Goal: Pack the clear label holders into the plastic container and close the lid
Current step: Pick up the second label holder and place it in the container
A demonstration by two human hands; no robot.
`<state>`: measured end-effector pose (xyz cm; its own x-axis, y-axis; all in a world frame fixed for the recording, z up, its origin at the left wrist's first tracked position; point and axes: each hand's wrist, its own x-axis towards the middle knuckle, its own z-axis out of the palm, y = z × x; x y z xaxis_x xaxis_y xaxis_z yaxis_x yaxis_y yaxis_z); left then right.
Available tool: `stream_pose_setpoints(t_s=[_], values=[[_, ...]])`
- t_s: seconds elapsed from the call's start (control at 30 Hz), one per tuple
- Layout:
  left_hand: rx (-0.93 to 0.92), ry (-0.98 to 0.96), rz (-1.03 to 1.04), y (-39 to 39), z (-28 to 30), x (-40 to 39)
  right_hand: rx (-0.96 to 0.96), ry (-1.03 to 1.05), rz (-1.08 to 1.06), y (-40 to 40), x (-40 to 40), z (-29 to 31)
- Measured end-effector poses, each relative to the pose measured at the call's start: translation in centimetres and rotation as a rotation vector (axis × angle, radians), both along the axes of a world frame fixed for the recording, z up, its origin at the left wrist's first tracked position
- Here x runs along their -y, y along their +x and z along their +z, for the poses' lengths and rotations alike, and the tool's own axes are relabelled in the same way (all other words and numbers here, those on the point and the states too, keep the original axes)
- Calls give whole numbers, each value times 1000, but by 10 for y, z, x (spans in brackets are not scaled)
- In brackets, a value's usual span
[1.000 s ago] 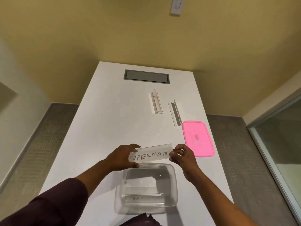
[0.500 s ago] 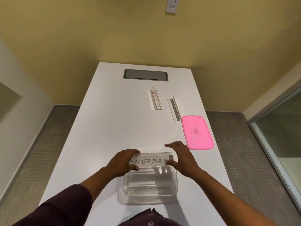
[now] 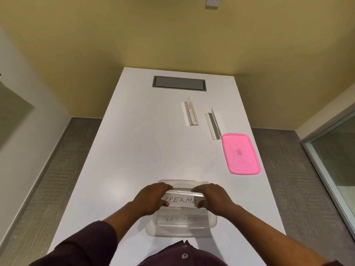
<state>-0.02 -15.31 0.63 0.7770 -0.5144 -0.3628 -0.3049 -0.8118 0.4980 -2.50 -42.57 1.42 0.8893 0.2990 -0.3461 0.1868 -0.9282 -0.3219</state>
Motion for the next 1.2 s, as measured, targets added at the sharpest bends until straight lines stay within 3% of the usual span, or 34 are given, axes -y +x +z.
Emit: stream_pose_setpoints(t_s=[0.47, 1.2], values=[[100, 335, -277, -13, -37, 12, -175, -161, 58, -9, -11, -32], [194, 453, -339, -34, -52, 22, -137, -204, 93, -29, -24, -59]])
